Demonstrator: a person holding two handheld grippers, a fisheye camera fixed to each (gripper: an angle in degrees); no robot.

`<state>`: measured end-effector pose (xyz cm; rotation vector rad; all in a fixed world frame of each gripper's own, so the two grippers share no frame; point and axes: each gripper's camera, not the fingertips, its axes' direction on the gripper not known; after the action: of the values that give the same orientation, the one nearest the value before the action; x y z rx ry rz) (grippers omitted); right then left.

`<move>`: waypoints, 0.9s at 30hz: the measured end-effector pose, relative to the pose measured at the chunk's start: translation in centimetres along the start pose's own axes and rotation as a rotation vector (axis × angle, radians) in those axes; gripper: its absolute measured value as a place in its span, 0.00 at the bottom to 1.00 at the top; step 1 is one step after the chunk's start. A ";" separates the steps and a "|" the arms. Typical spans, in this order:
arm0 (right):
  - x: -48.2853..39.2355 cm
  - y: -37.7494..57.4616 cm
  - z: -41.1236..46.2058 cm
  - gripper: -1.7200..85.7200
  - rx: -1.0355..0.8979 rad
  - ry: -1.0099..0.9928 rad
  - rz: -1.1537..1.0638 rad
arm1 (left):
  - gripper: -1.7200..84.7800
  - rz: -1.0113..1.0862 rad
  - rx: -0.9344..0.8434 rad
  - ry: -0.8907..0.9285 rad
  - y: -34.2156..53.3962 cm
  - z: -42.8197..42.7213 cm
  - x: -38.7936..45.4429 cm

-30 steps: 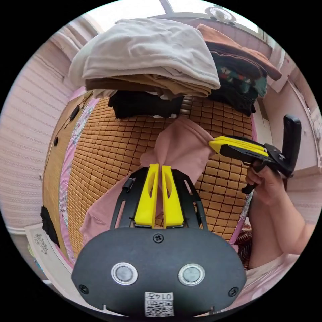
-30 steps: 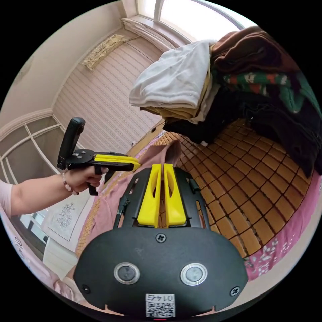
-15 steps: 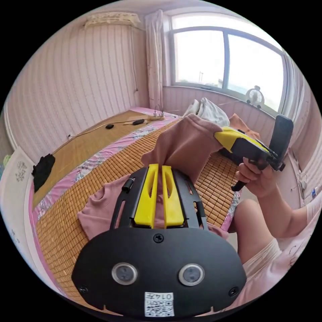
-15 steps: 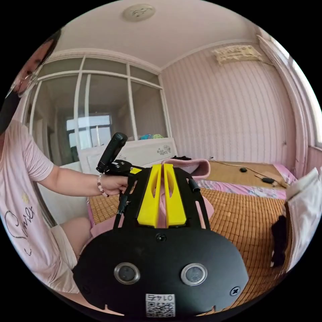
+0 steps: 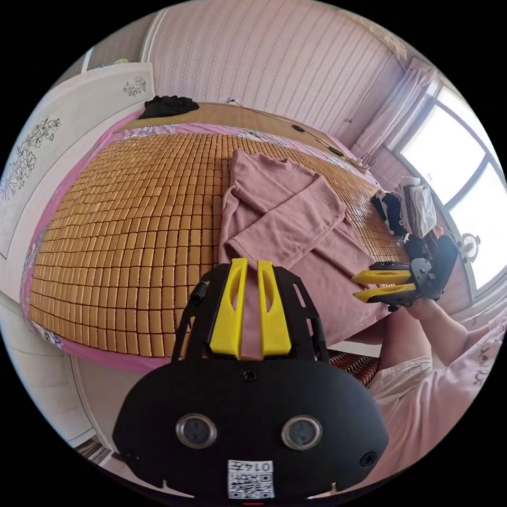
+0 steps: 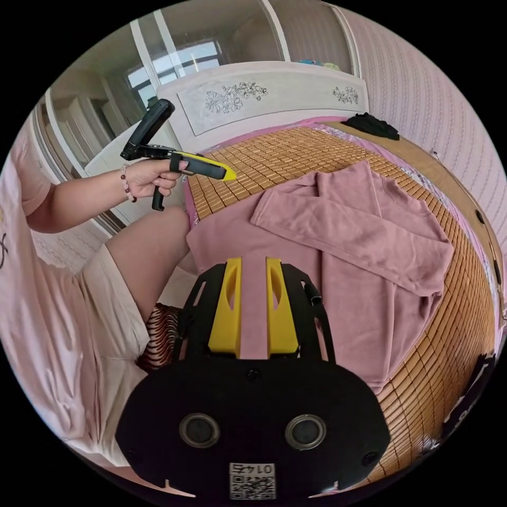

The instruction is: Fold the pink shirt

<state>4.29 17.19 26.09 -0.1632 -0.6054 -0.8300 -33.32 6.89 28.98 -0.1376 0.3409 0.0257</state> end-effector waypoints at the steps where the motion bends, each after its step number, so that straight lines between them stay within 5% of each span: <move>1: 0.1 -1.5 0.7 0.11 -0.012 0.027 -0.010 | 0.08 -0.010 -0.002 0.005 -0.3 0.8 -0.7; 8: 0.0 -11.6 6.7 0.13 -0.050 0.044 -0.048 | 0.10 0.073 -0.077 -0.133 -2.9 5.7 -2.4; 12: 1.2 -15.6 12.6 0.13 -0.231 0.130 -0.060 | 0.08 0.152 -0.182 -0.181 -3.2 7.6 -3.3; 18: 3.5 -16.6 8.3 0.03 -0.163 0.029 0.001 | 0.03 0.229 -0.107 -0.102 -1.7 3.2 -3.9; 27: 7.2 -15.2 8.5 0.05 -0.158 -0.007 0.014 | 0.06 0.136 -0.170 -0.106 0.0 4.9 -8.1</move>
<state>-6.89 5.40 35.71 -0.3135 -0.5445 -0.8639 -39.28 7.54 36.25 -0.2800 0.2418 0.1960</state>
